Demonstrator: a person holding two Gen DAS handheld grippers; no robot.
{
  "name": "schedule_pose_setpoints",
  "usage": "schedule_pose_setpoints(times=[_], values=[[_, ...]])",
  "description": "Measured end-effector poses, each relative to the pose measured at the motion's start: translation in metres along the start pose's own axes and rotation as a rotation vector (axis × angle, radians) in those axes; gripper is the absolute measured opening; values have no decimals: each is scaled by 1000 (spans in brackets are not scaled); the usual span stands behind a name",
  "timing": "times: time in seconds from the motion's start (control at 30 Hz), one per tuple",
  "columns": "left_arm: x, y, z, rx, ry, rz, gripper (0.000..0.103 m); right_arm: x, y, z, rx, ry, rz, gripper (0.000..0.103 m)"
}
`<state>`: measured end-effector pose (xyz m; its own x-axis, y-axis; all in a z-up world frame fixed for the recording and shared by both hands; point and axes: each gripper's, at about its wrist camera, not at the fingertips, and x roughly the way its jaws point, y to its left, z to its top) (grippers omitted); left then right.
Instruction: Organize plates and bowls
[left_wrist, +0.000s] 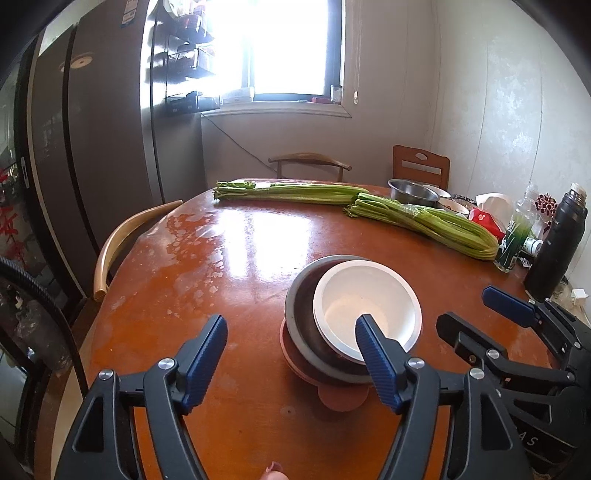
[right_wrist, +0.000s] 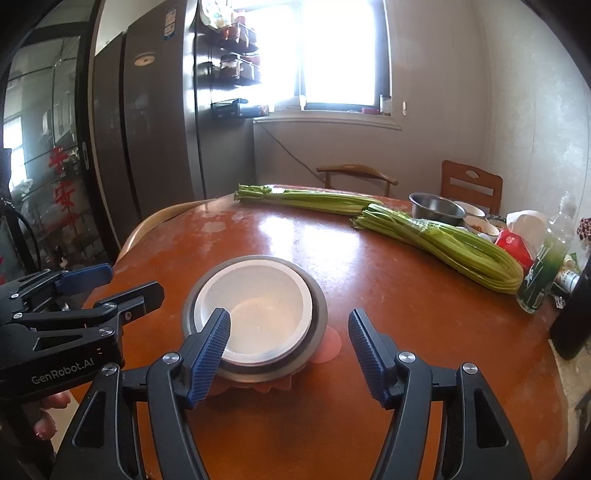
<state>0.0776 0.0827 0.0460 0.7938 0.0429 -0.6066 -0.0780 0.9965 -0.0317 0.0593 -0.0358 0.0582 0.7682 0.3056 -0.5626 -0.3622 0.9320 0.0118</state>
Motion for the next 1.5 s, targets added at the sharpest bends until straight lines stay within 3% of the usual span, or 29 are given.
schedule_pose_setpoints(times=[0.83,0.97,1.1,1.5], values=[[-12,-24,-68,-28,47,53,77,-25,-21,-81,36,68,-48,73],[-13,-23,-76,-21,34,101,77,-21,-24,-93,49,92,-61,74],[-11,-25,-81,-11,57,67,77,-20,-22,-96,46,101,-53,74],[-6,-29,-88,8,77,65,77,-20,-15,-96,33,106,-46,74]])
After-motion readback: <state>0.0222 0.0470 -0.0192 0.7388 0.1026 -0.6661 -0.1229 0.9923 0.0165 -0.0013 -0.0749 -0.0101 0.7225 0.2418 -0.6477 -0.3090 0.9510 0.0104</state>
